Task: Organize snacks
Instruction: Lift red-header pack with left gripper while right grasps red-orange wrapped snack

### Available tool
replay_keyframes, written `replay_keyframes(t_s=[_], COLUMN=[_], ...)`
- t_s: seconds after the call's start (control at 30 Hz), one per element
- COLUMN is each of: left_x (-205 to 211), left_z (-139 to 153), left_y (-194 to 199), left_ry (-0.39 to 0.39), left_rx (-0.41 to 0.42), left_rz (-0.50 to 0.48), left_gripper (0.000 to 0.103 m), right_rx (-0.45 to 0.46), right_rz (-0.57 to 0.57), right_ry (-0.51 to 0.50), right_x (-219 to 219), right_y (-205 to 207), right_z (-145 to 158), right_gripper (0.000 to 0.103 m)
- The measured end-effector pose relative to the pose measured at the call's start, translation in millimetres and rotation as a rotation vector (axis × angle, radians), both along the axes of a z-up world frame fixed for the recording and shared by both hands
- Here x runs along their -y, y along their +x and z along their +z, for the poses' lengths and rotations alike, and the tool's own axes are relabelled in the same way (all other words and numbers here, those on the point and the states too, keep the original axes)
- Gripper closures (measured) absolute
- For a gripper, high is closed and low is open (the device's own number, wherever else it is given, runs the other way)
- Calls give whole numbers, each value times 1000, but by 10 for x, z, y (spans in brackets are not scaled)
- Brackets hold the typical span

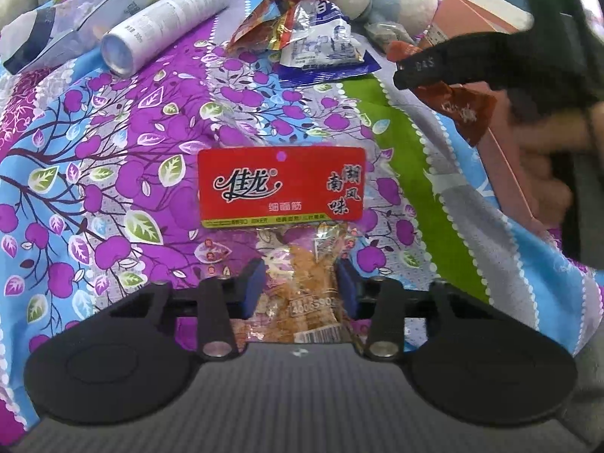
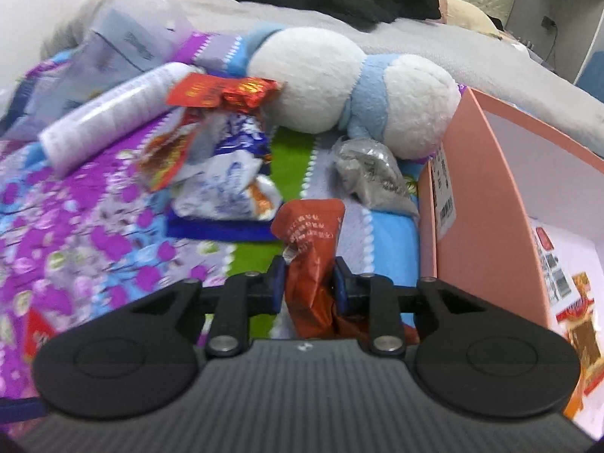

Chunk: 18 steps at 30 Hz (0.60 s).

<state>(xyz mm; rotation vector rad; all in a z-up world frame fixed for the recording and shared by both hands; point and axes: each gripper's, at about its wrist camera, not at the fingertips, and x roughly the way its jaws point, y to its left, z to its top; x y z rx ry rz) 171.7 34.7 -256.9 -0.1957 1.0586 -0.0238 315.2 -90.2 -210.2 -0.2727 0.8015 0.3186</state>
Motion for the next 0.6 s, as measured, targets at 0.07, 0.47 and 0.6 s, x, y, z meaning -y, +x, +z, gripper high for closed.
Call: replay_keyframes(t_s=[0.07,0.47,0.6], left_x=[1,-164,-159], left_z=[14,143,239], left_y=[-4,-153,-236], left_ry=[1,-77,-86], left_rx=[1,-1,15], left_rz=[-3,95,108], left_gripper=[64,76,79], right_rx=[-2,-29,-6], right_rz=[13,32,-1], right_ry=[15,128,151], right_x=[10,225,345], right_y=[-125,-798,-974], right_z=[51,310,376], right_gripper=[74,73,73])
